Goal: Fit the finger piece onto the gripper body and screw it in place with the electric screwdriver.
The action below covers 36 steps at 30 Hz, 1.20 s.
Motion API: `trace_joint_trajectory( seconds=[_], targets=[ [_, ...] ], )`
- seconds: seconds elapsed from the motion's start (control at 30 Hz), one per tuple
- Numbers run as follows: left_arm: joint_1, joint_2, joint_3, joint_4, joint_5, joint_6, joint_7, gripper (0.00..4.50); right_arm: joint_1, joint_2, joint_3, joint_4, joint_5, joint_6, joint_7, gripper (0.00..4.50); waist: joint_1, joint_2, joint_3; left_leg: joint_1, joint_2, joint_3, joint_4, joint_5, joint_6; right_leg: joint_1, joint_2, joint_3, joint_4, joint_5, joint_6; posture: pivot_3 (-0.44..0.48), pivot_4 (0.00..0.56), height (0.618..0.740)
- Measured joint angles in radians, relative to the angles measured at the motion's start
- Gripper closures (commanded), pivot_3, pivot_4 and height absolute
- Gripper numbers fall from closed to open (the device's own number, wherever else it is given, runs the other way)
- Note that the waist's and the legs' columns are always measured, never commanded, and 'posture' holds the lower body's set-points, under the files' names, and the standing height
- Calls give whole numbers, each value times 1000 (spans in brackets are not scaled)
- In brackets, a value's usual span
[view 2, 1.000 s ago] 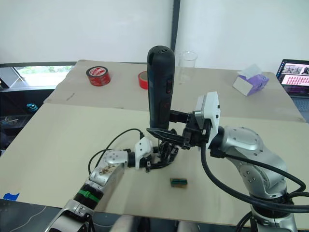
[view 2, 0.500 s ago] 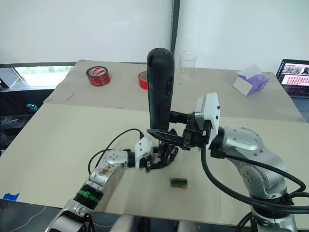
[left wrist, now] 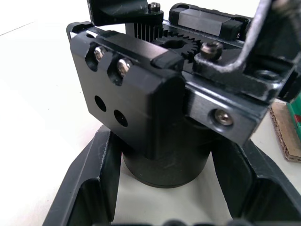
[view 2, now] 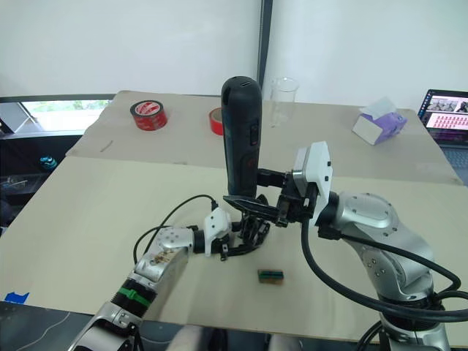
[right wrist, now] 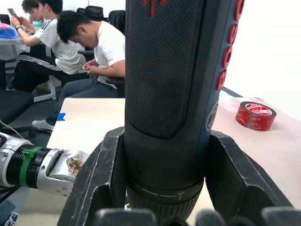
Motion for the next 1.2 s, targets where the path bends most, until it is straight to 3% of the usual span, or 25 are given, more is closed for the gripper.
trace_joint_trajectory(
  seconds=[1.2],
  targets=[
    [2,0,0,-3,0,1,0,2225,13,0,-2,-1,39,0,1,2580,0,0,0,0,0,0,0,0,0,0,0,0,0,0,0,0,150,740]
  ],
)
